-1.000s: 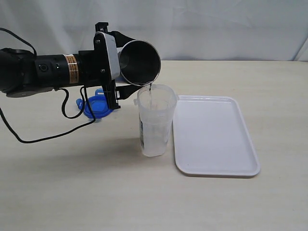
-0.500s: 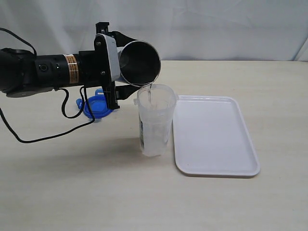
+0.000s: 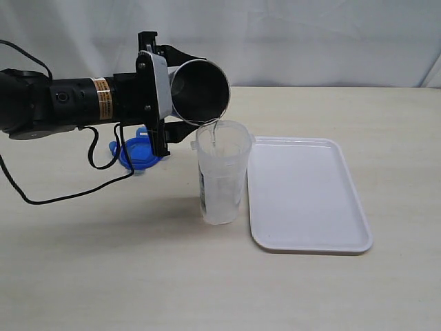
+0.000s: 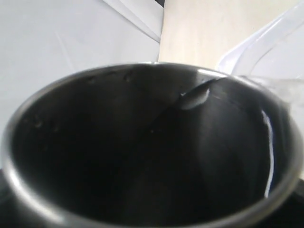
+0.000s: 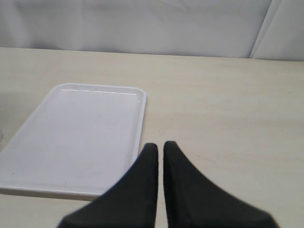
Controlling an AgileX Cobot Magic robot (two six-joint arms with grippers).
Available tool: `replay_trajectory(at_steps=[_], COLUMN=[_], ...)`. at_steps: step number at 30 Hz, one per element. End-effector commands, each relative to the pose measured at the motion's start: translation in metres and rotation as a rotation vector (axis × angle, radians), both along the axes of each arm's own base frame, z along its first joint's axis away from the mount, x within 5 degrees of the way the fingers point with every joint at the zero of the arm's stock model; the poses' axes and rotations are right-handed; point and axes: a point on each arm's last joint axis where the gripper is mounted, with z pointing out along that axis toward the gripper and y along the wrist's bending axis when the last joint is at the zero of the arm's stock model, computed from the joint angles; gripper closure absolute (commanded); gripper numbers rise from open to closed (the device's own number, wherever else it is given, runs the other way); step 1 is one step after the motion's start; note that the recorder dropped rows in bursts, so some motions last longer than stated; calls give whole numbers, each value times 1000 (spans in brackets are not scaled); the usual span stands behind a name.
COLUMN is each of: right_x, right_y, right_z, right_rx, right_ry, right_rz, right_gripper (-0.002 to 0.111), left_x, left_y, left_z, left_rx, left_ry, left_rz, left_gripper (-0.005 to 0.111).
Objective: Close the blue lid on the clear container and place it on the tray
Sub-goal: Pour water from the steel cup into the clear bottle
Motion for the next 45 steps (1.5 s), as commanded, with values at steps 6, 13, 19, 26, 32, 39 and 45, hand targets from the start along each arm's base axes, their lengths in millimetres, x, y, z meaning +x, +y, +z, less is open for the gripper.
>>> replay_trajectory(at_steps=[6, 13, 19, 26, 32, 39, 45], right_x=[0, 0, 0, 0, 0, 0, 0], right_y=[0, 0, 0, 0, 0, 0, 0], right_z=[0, 0, 0, 0, 0, 0, 0], right_rx=[2, 2, 2, 2, 2, 2, 2], right_ry=[-8, -8, -8, -8, -8, -8, -8], right_rz=[-4, -4, -4, -4, -4, -4, -4], right_gripper=[104, 104, 104, 104, 104, 104, 104], left_x=[1, 1, 1, 1, 1, 1, 1], left_y=[-2, -2, -2, -2, -2, -2, -2], left_z=[15, 15, 15, 15, 15, 15, 15], left_rx=[-68, -67, -58, -45, -40, -20, -15], left_ry=[-47, -53, -67, -90, -100, -133, -140], left_rz=[-3, -1, -5, -10, -11, -19, -21], left_gripper=[107, 107, 107, 107, 107, 107, 107])
